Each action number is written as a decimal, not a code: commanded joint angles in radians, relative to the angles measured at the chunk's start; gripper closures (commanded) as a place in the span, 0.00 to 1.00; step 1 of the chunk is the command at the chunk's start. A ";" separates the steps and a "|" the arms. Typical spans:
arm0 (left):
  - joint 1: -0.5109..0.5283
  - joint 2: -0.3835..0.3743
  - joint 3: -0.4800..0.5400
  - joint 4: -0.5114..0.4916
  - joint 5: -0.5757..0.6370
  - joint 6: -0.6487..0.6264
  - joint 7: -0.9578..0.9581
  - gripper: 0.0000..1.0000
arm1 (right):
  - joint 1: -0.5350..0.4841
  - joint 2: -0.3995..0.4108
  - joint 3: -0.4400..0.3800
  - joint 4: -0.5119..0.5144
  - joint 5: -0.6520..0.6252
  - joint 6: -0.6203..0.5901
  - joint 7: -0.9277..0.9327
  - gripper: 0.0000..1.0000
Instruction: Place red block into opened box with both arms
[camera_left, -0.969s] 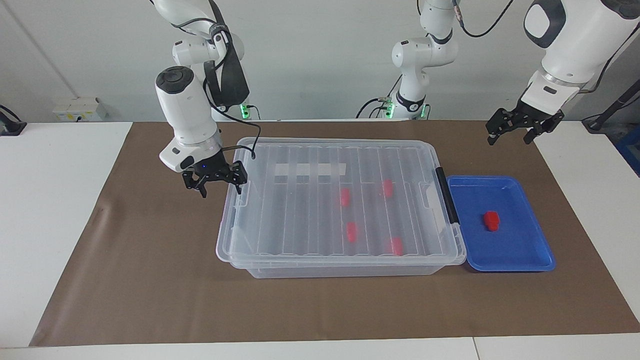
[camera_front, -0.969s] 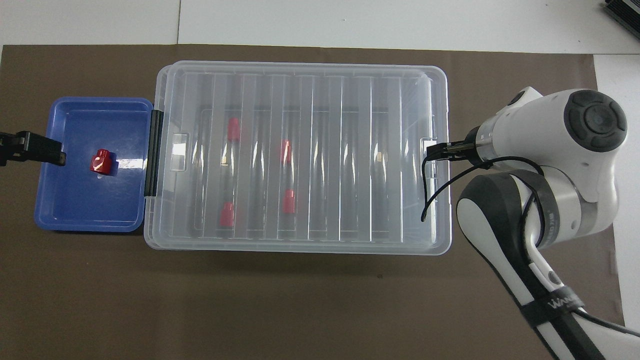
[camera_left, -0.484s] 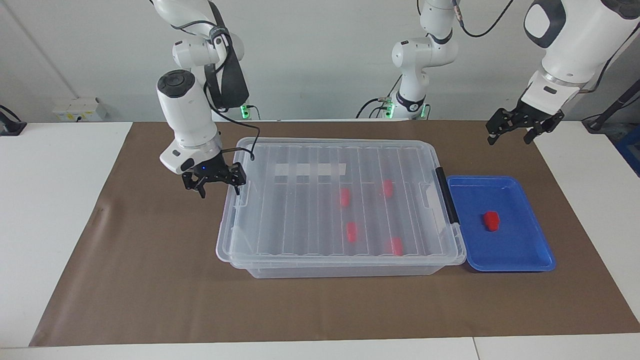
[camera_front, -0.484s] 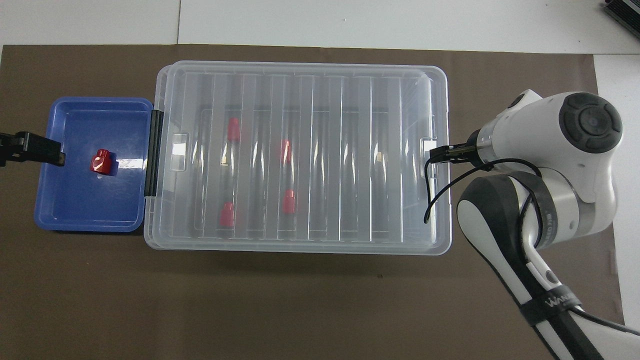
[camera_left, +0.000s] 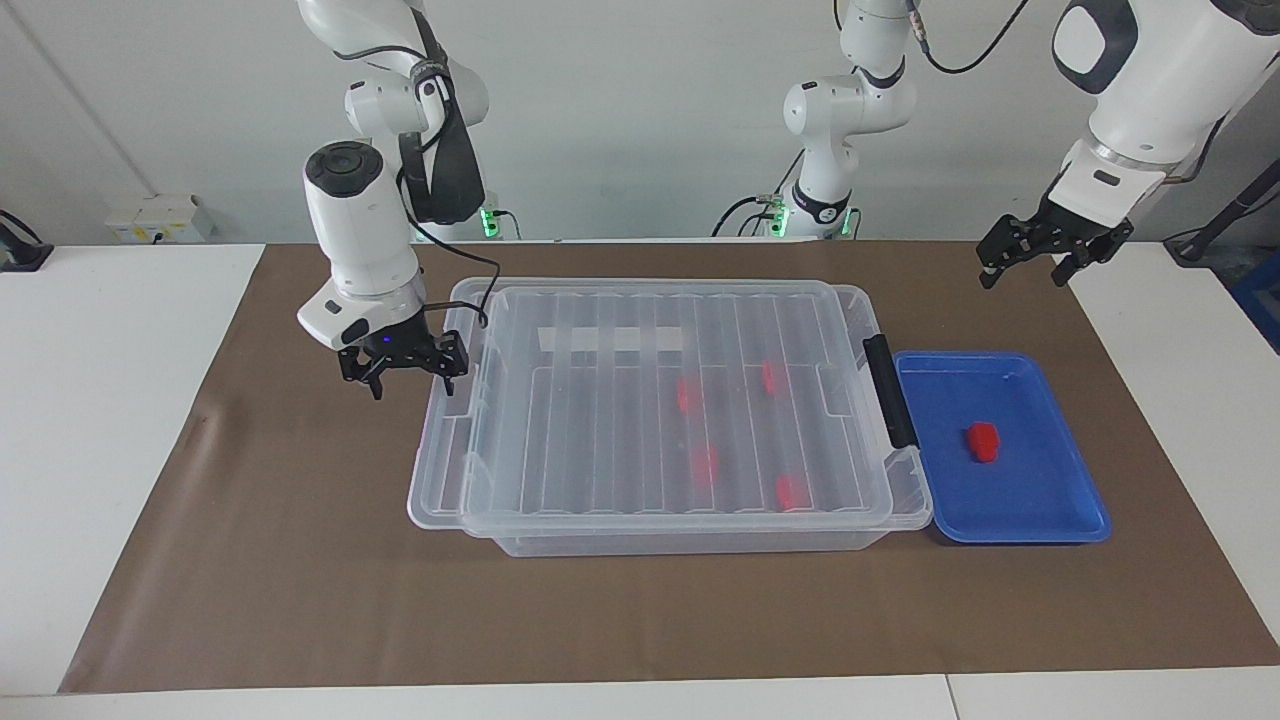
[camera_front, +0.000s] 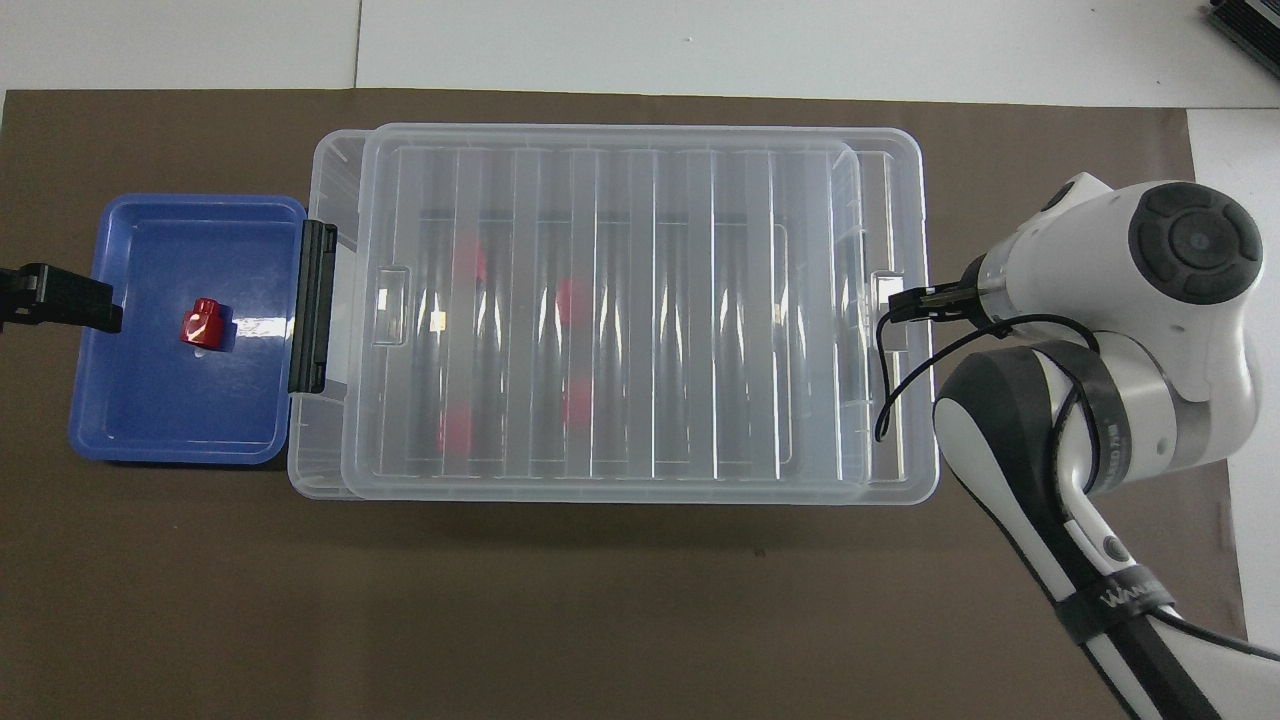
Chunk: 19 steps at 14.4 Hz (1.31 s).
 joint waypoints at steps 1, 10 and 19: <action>0.002 -0.038 0.006 -0.055 -0.005 0.007 -0.003 0.00 | -0.036 -0.003 0.002 -0.005 -0.028 -0.011 -0.009 0.00; 0.042 -0.046 0.010 -0.081 -0.007 0.122 -0.019 0.00 | -0.095 -0.005 0.002 0.002 -0.029 -0.039 -0.038 0.00; 0.071 -0.017 0.010 -0.401 -0.004 0.602 -0.004 0.00 | -0.153 -0.019 0.000 0.004 -0.029 -0.082 -0.070 0.00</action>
